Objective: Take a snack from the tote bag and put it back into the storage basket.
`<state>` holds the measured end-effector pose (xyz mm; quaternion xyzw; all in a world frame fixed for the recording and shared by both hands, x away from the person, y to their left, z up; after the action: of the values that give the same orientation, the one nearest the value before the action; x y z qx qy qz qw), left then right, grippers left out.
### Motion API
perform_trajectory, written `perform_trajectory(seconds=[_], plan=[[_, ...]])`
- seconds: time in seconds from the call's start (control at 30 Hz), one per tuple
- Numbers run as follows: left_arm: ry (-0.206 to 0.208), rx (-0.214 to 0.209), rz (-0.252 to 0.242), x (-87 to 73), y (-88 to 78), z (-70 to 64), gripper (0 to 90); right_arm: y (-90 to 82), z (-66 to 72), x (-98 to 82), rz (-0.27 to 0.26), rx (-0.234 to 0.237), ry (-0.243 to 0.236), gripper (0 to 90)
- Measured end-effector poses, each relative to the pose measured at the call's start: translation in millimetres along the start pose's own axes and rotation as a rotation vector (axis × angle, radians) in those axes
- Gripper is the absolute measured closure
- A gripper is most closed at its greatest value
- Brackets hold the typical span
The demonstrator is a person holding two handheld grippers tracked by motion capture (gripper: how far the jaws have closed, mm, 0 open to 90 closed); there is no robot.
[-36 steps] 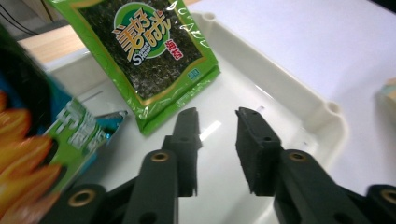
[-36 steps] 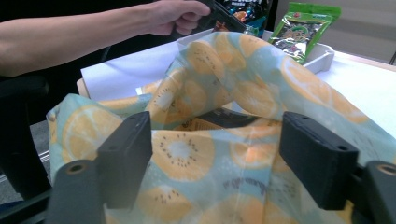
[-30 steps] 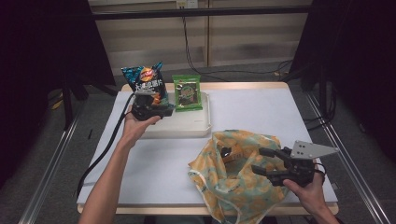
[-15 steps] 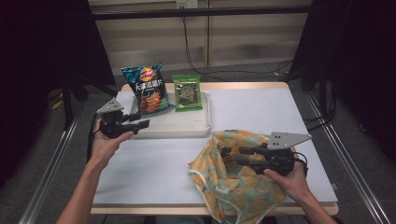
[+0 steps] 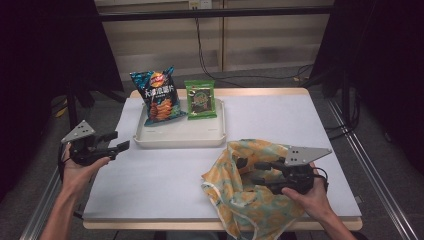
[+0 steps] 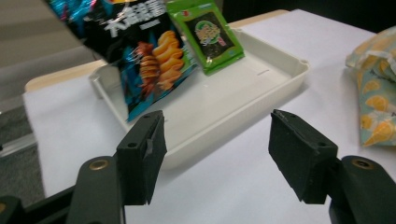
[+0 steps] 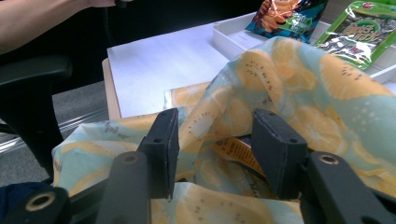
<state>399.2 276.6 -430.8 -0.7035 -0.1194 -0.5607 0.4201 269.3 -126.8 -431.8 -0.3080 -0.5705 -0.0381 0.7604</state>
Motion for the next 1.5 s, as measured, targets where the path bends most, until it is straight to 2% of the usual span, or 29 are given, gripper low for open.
perform_trajectory(seconds=[0.07, 0.13, 0.23, 0.4, 0.53, 0.57, 0.6, 0.7, 0.8, 0.83, 0.97, 1.03, 1.1, 1.2, 1.27, 1.37, 1.43, 1.5], plan=[[0.016, 0.002, -0.014, -1.9, -5.9, -6.3, 33.8, 0.3, 1.9, -0.1, -0.001, 0.010, 0.000, 48.0], [0.011, -0.012, -0.032, -4.4, -10.4, -17.4, 33.7, 0.3, 5.4, 0.2, -0.001, 0.027, -0.001, 45.5], [0.042, 0.000, -0.026, -11.2, -18.7, -32.6, 33.1, -1.1, 11.2, 1.1, -0.004, 0.047, -0.001, 39.8], [0.033, -0.005, -0.050, -18.5, -33.8, -56.4, 31.1, -5.1, 23.0, -1.9, 0.006, 0.080, -0.014, 35.7], [0.032, -0.030, -0.040, -26.0, -30.1, -81.8, 31.8, -3.5, 27.9, -8.9, 0.028, 0.104, -0.014, 32.4], [0.014, -0.054, -0.047, -26.7, -27.9, -89.7, 32.7, -3.5, 28.1, -9.6, 0.030, 0.106, -0.015, 32.4], [0.021, -0.061, -0.049, -27.2, -25.2, -97.3, 33.9, -3.9, 29.4, -9.7, 0.029, 0.117, -0.012, 32.0], [0.070, -0.119, -0.031, -28.3, -15.7, -121.8, 36.4, -8.2, 32.9, -8.9, 0.030, 0.124, -0.014, 31.6], [0.071, -0.184, -0.025, -26.5, -6.1, -141.6, 39.2, -12.4, 37.1, -11.4, 0.036, 0.133, -0.015, 31.3], [0.058, -0.195, -0.028, -25.3, -3.5, -147.5, 40.0, -13.0, 37.9, -13.8, 0.042, 0.132, -0.017, 31.3], [0.059, -0.247, -0.020, -24.8, 5.1, -169.9, 43.6, -12.1, 39.6, -26.3, 0.064, 0.132, 0.000, 31.1], [0.090, -0.263, -0.005, -26.2, 11.1, -181.2, 43.9, -10.0, 39.4, -31.7, 0.081, 0.124, 0.002, 31.2], [0.101, -0.291, 0.011, -25.4, 18.7, -191.8, 44.4, -7.1, 38.8, -35.6, 0.095, 0.120, 0.002, 31.7], [0.105, -0.344, 0.019, -19.8, 32.5, -208.6, 47.1, -2.0, 36.9, -40.6, 0.113, 0.109, 0.001, 35.4], [0.118, -0.377, 0.026, -13.7, 42.4, -219.9, 47.8, 1.8, 35.9, -45.6, 0.131, 0.105, 0.006, 43.5], [0.142, -0.424, 0.018, -2.7, 57.0, -236.1, 47.7, 6.2, 34.5, -53.9, 0.157, 0.096, 0.009, 48.7], [0.145, -0.462, 0.016, 2.6, 67.0, -248.4, 47.6, 8.5, 34.0, -57.1, 0.169, 0.101, 0.011, 50.3], [0.165, -0.502, 0.017, 5.6, 77.4, -262.7, 47.6, 12.3, 34.2, -59.6, 0.181, 0.103, 0.014, 52.0]])
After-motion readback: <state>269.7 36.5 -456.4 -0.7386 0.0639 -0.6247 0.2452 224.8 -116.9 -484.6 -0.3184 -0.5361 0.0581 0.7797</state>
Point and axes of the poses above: each handheld gripper's, and its own axes: y roughly forward along the jaws, x roughly out of its top, z roughly to its left, the point moved 10 cm from there along y, roughly forward along the jaws, and after that the axes turned 3 degrees about y, right-handed, at the moved point
